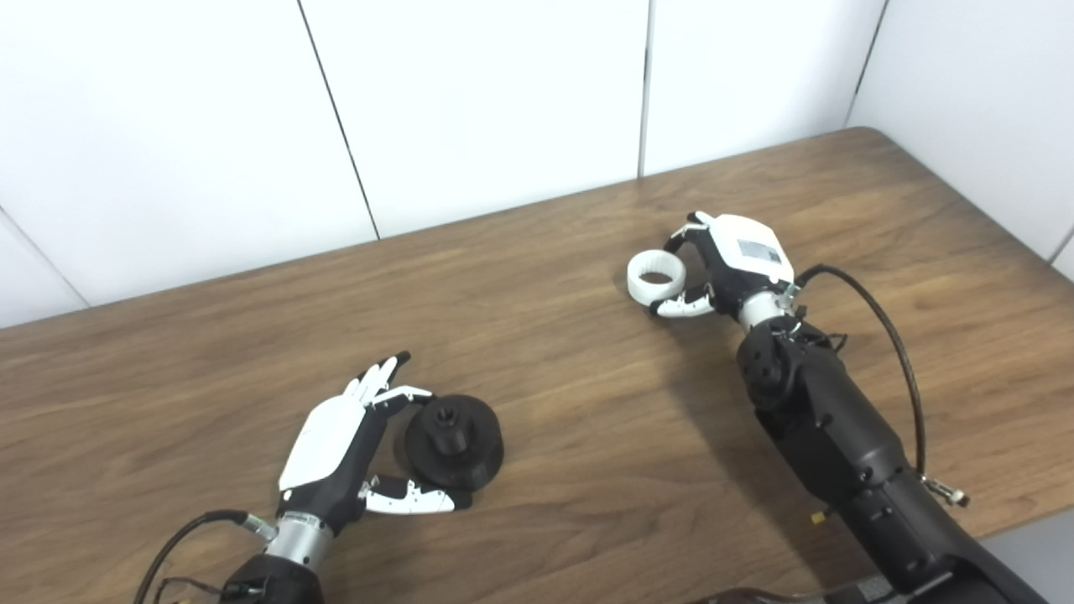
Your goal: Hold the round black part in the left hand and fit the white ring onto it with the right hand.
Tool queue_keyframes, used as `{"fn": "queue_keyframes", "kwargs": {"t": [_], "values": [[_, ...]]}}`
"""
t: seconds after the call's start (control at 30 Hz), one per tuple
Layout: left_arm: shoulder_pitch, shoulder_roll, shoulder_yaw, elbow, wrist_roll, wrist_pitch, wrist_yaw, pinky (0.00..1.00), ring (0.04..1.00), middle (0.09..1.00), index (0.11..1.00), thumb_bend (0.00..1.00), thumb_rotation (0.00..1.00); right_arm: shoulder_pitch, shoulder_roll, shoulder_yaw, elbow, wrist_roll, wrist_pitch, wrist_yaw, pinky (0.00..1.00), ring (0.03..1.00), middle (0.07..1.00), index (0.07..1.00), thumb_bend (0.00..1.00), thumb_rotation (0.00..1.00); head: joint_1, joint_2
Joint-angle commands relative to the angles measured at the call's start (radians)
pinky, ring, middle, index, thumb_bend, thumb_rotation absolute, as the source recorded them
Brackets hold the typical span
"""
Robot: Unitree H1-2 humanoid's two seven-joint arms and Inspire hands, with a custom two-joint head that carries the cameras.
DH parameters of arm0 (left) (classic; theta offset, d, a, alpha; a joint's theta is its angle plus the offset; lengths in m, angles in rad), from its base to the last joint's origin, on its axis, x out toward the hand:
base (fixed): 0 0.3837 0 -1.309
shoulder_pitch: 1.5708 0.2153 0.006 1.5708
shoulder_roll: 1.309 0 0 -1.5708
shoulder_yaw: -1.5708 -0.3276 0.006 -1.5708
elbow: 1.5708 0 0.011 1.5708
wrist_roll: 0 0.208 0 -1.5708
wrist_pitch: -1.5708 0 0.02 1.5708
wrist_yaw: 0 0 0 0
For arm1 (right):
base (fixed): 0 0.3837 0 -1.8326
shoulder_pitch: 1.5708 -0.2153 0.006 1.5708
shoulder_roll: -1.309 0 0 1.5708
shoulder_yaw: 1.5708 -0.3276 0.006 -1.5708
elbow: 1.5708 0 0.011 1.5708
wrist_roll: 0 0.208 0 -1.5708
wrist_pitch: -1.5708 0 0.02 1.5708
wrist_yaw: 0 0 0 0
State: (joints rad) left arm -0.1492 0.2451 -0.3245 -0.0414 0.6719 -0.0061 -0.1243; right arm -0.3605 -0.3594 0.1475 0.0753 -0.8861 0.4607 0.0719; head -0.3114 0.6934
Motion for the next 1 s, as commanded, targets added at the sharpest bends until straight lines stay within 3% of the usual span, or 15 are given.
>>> {"fn": "queue_keyframes", "kwargs": {"t": [0.0,0.23,0.47,0.7,0.97], "values": [[-0.013,0.018,0.007,-0.015,0.019,0.005,0.001,1.00,1.000,1.000,0.617,0.91,0.29,-0.024,-0.012,-0.008,-0.030,-0.020,0.008,0.015,0.84,0.913,0.947,0.755,0.76,0.31,-0.001,0.002],[-0.012,0.015,0.007,-0.015,0.022,0.004,0.007,1.00,1.000,1.000,0.614,0.91,0.29,-0.024,-0.007,-0.008,-0.030,-0.045,0.008,0.060,0.84,0.915,0.963,0.780,0.85,0.37,0.001,0.005],[-0.011,0.011,0.008,-0.021,0.016,0.011,0.000,1.00,1.000,1.000,0.615,0.90,0.28,-0.021,-0.007,-0.007,-0.032,-0.043,0.007,0.053,0.83,0.912,0.960,0.764,0.85,0.36,0.005,0.009],[-0.010,0.011,0.002,-0.022,0.025,0.010,0.004,1.00,1.000,1.000,0.616,0.90,0.28,-0.010,-0.004,-0.014,-0.032,-0.005,-0.022,-0.017,0.84,0.885,0.926,0.658,0.78,0.25,0.009,0.012],[-0.008,0.009,0.002,-0.025,0.022,0.015,0.002,1.00,1.000,1.000,0.614,0.89,0.27,-0.007,-0.008,-0.009,-0.020,0.024,-0.031,-0.068,0.89,0.877,0.913,0.629,0.73,0.20,0.010,0.014]]}}
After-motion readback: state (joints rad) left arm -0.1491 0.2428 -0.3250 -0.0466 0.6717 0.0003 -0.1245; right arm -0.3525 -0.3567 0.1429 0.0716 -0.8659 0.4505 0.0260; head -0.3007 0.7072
